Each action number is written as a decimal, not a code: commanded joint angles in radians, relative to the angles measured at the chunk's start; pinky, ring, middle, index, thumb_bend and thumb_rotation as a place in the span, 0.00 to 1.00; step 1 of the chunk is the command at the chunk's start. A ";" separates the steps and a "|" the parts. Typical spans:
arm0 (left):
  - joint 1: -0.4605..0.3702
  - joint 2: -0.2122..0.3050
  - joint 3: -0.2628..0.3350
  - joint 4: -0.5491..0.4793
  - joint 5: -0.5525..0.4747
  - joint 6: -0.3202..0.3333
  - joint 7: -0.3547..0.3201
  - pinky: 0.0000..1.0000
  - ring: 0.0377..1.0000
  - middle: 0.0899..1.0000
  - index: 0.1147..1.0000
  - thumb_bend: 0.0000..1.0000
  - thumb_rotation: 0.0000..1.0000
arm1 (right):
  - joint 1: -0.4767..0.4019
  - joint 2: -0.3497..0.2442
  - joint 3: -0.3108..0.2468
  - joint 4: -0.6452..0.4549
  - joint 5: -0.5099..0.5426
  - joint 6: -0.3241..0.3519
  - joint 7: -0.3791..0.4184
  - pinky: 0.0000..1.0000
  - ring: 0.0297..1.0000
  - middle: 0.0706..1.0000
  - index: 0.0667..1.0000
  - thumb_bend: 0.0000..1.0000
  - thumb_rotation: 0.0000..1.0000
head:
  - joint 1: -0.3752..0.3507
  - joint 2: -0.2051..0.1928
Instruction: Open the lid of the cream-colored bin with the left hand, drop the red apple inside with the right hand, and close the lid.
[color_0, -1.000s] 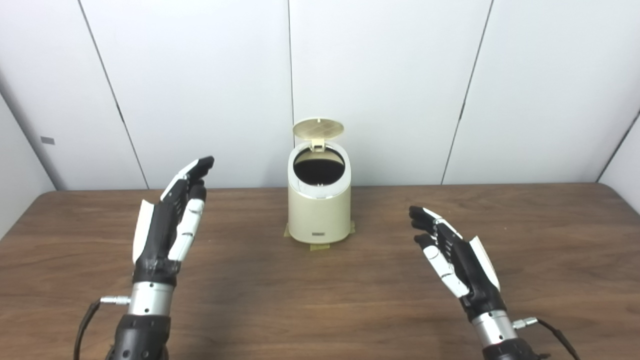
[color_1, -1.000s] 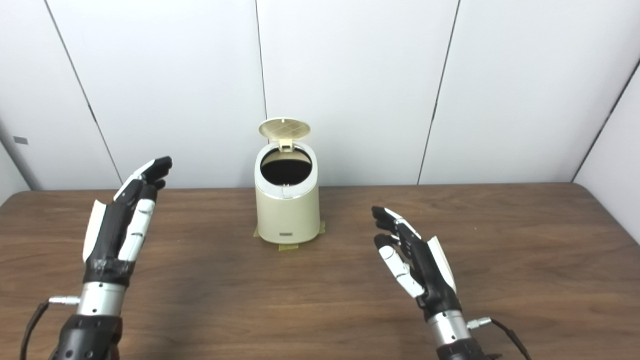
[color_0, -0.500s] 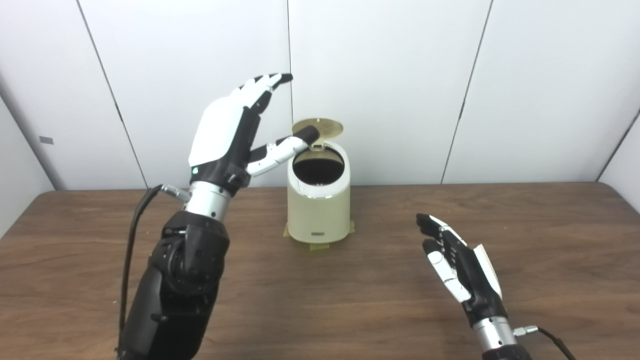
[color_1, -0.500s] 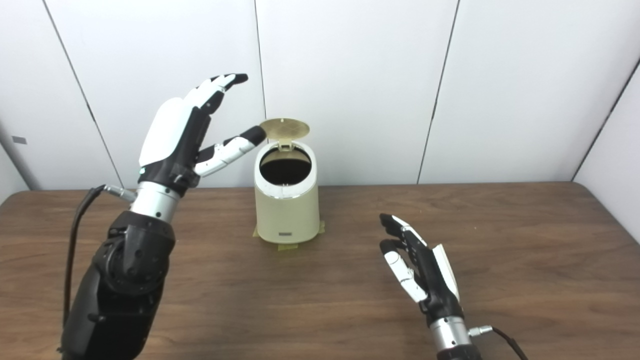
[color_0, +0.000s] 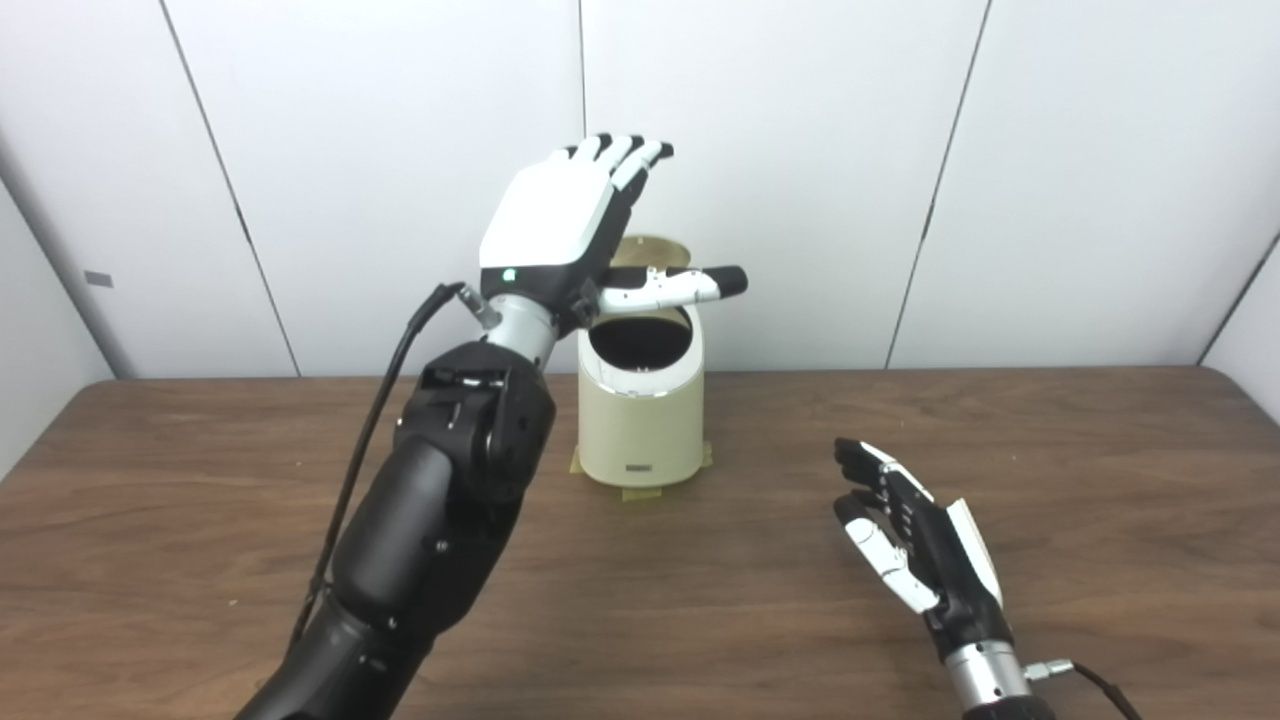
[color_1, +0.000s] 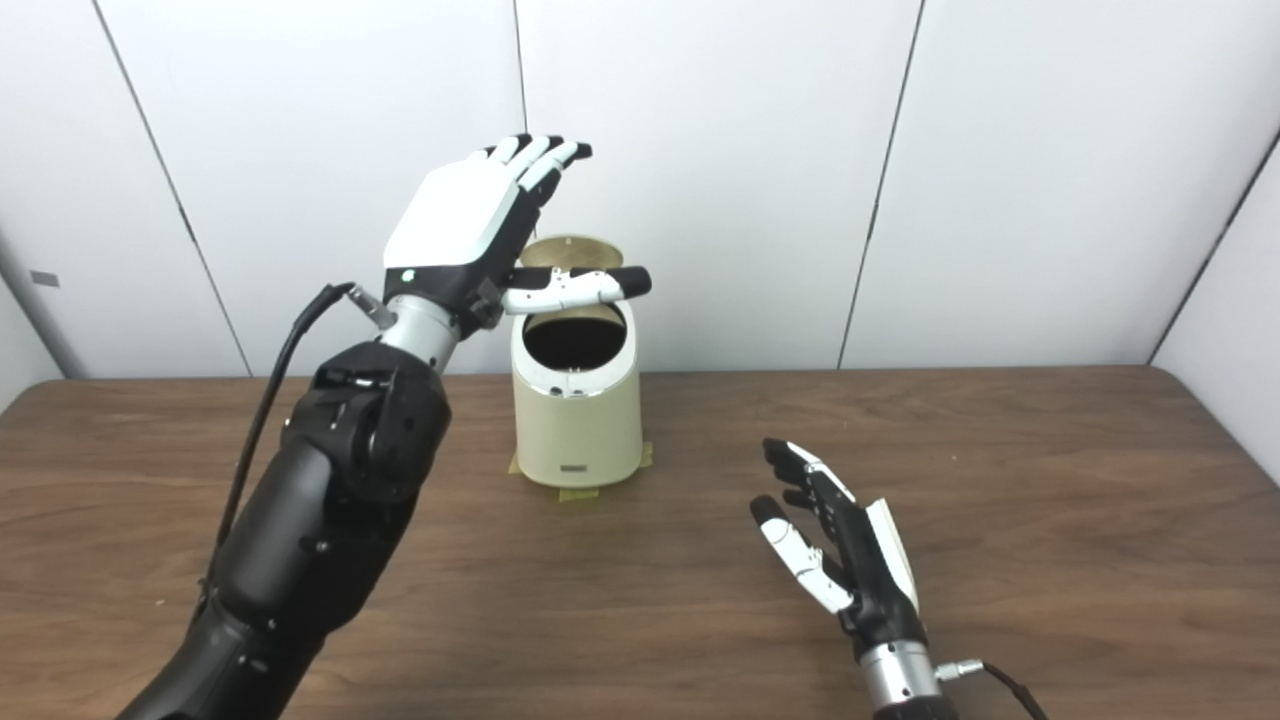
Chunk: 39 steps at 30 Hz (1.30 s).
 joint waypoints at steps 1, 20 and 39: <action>-0.057 -0.006 0.003 0.025 0.029 0.016 0.019 1.00 1.00 0.94 0.90 0.99 0.98 | -0.030 -0.004 -0.003 -0.026 -0.009 -0.018 0.001 0.79 0.84 0.83 0.82 0.36 0.84 | -0.004 0.001; -0.126 -0.015 -0.026 0.229 0.016 0.045 0.041 1.00 1.00 0.94 0.89 1.00 0.95 | -0.026 -0.009 0.007 -0.034 -0.033 0.009 0.038 0.81 0.85 0.85 0.82 0.40 0.86 | -0.012 -0.001; -0.020 -0.006 -0.076 0.106 0.024 0.052 -0.013 1.00 0.99 0.88 0.84 0.99 0.95 | -0.021 -0.005 0.008 -0.068 -0.032 0.068 0.062 0.78 0.85 0.86 0.83 0.40 0.83 | -0.013 0.005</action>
